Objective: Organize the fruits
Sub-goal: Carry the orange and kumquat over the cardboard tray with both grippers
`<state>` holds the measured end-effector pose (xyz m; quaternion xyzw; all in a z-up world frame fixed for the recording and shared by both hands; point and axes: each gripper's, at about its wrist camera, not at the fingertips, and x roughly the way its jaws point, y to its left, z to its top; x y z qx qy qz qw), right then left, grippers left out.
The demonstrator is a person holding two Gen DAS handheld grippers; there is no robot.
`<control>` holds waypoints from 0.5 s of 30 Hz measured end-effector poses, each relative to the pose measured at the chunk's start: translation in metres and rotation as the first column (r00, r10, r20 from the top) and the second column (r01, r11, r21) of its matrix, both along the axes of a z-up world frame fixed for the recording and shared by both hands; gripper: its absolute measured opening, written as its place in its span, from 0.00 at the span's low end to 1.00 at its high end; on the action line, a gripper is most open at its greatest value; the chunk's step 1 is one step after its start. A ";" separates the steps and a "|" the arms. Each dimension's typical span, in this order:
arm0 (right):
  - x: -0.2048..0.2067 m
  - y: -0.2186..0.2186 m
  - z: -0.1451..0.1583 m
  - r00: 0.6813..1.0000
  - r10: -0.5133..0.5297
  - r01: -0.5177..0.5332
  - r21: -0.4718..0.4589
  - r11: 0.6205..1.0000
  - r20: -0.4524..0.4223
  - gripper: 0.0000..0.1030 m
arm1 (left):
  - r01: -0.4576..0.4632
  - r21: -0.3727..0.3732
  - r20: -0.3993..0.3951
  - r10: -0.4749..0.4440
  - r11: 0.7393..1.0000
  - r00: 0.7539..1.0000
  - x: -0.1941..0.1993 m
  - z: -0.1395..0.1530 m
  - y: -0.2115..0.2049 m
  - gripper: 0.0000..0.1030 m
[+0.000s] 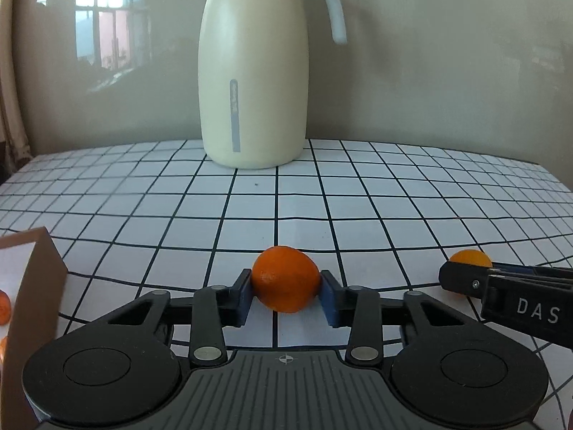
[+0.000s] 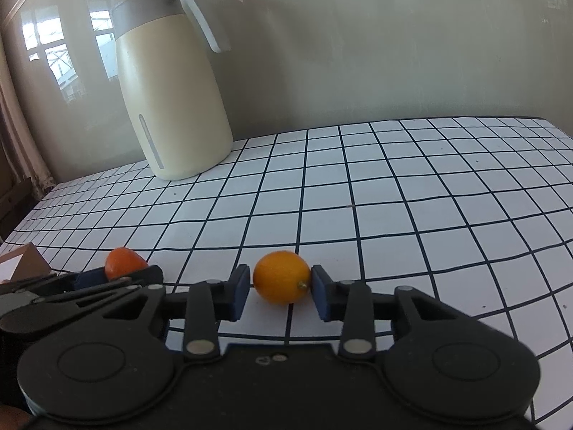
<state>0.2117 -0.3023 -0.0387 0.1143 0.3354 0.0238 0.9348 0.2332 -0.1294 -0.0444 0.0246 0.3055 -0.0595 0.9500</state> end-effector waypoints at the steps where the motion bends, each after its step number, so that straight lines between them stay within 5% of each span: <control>1: 0.000 0.001 0.000 1.000 0.004 -0.004 -0.002 1.000 0.002 0.26 | 0.004 0.000 0.004 -0.004 1.000 1.000 -0.001 0.000 -0.001 0.38; 15: -0.021 0.014 0.007 0.995 0.092 -0.092 -0.011 0.996 0.029 0.25 | 0.057 0.013 0.033 -0.057 0.998 0.998 -0.036 0.014 0.010 0.36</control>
